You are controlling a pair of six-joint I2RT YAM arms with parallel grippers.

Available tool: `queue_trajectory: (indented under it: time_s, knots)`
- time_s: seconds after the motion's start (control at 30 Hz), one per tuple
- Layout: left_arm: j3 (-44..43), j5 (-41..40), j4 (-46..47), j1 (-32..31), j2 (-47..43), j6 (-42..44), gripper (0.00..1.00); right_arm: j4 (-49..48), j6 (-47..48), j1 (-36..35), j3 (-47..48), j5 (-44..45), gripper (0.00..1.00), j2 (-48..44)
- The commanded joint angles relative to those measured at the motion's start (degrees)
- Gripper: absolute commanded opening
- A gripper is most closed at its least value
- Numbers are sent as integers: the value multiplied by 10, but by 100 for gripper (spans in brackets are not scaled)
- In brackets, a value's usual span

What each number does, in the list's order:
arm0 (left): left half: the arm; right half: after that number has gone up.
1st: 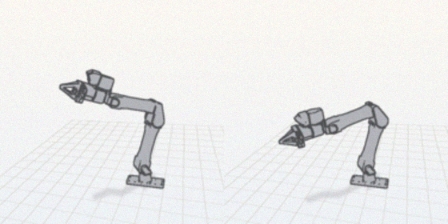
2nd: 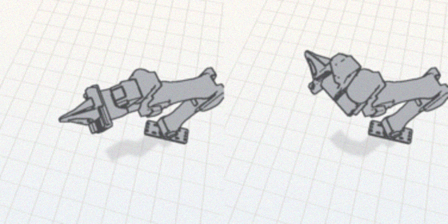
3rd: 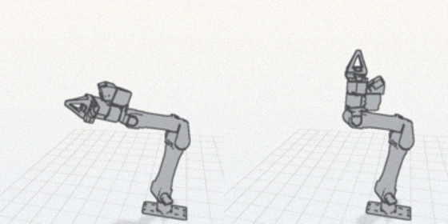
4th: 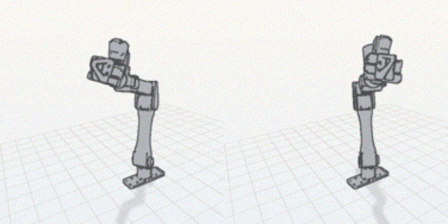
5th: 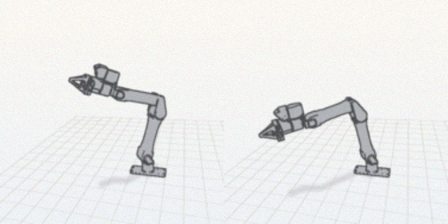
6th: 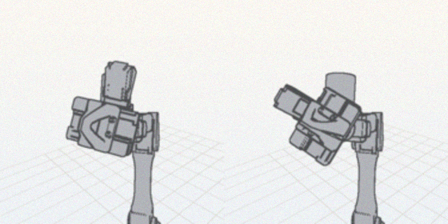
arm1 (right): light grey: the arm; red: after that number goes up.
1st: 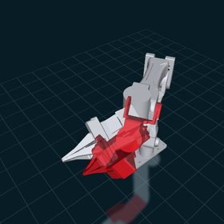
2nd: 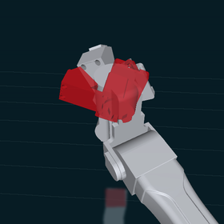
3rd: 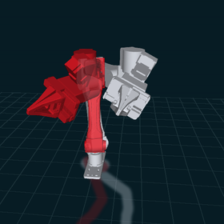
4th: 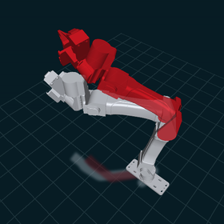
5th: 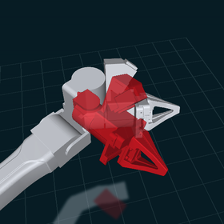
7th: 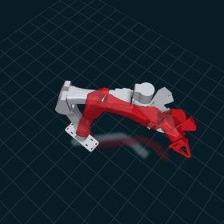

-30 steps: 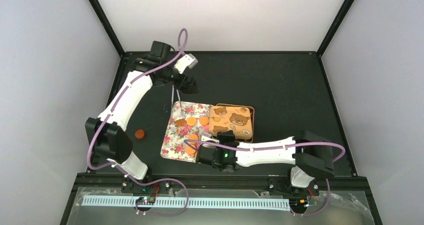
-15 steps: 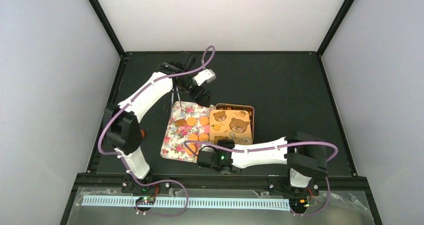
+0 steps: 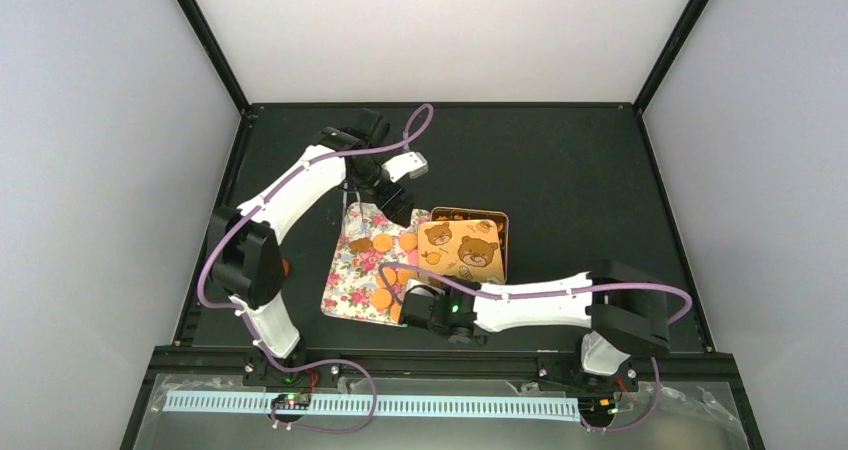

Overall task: Pack the cookies
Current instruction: Place the box lid on the packing box.

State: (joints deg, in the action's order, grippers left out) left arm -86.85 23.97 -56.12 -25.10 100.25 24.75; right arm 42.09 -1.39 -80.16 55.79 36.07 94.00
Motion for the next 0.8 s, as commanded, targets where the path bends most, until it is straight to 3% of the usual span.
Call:
queue_trajectory:
  time_s: [0.0,0.17,0.43,0.6,0.77]
  knots:
    - [5,-4,-62,15,-27,60,98,-11,-40,25,-11,-33,59,-55]
    - [-4,-1,-131,34,-31,114,99,1,-55,54,0,-76,67,-89]
    - [82,-28,-103,35,-70,162,96,12,-102,138,-16,-191,76,-178]
    - [125,-46,-56,13,-85,157,93,-21,-177,318,-46,-294,79,-264]
    - [154,-67,-29,-52,-93,128,93,-86,-215,479,-78,-429,85,-307]
